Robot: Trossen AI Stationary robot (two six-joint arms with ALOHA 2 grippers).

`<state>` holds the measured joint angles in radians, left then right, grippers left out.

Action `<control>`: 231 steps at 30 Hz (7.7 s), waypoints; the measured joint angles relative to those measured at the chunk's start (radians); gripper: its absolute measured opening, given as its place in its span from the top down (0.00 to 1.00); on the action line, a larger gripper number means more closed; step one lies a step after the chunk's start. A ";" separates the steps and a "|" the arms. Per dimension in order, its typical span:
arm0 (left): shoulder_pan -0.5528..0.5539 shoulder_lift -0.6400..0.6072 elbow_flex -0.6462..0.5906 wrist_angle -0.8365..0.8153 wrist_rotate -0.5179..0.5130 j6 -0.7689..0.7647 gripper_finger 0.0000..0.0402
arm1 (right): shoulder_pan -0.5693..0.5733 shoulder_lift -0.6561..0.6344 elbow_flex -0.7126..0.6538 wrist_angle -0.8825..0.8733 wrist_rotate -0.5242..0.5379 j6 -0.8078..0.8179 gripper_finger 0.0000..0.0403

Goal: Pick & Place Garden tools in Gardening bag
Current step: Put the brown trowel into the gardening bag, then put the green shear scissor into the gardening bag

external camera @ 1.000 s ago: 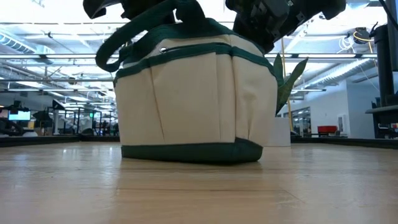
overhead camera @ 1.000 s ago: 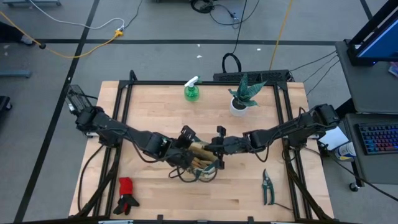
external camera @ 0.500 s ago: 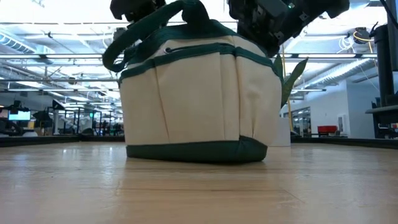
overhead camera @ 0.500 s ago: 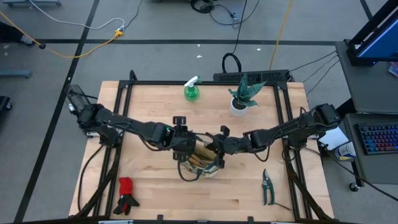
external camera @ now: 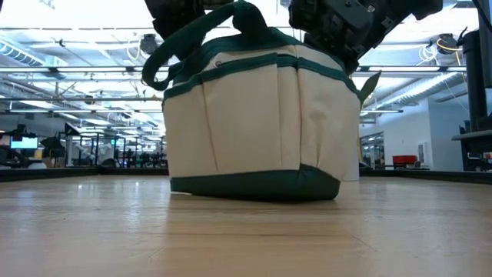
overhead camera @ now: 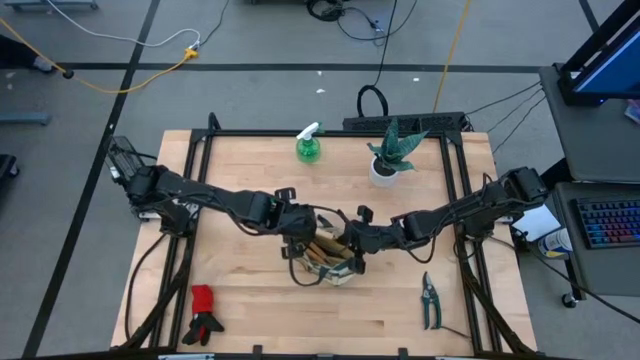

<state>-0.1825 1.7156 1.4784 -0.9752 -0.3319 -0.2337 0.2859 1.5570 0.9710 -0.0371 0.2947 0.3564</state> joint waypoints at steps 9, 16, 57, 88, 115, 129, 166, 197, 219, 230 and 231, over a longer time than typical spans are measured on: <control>0.004 0.000 -0.011 0.007 -0.001 0.000 0.63 | 0.002 0.000 0.000 -0.010 -0.008 -0.010 1.00; -0.003 0.000 -0.011 0.008 0.009 -0.016 0.63 | 0.002 0.000 0.000 -0.009 -0.010 -0.028 1.00; 0.000 -0.002 -0.093 0.054 -0.040 -0.087 0.97 | -0.024 0.001 0.000 -0.031 -0.091 -0.162 0.99; -0.076 -0.001 -0.094 0.019 -0.210 -0.216 0.99 | -0.129 -0.077 -0.001 -0.039 -0.186 -0.263 0.61; -0.123 -0.001 -0.094 -0.002 -0.222 -0.322 0.96 | -0.175 -0.113 -0.001 -0.156 -0.184 -0.063 0.62; -0.123 -0.001 -0.094 0.000 -0.221 -0.322 0.99 | -0.202 -0.157 0.000 -0.141 -0.163 -0.145 0.64; -0.123 -0.001 -0.094 0.068 -0.220 -0.320 0.93 | -0.217 -0.087 -0.014 -0.109 -0.191 -0.289 0.99; -0.076 -0.002 -0.094 0.180 -0.220 -0.233 0.90 | -0.240 -0.159 -0.014 -0.147 -0.187 -0.374 0.81; -0.073 -0.002 -0.094 0.228 -0.220 -0.212 0.90 | -0.238 -0.272 -0.013 -0.187 -0.187 -0.356 0.63; -0.073 -0.002 -0.093 0.249 -0.220 -0.171 0.90 | -0.156 -0.342 -0.014 -0.304 -0.180 -0.266 0.62; -0.073 -0.002 -0.093 0.248 -0.220 -0.161 0.90 | -0.140 -0.346 -0.014 -0.296 -0.161 -0.250 0.61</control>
<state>-0.2557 1.7138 1.3849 -0.7277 -0.5521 -0.3951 0.1459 1.2112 0.9573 -0.3335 0.1335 0.1059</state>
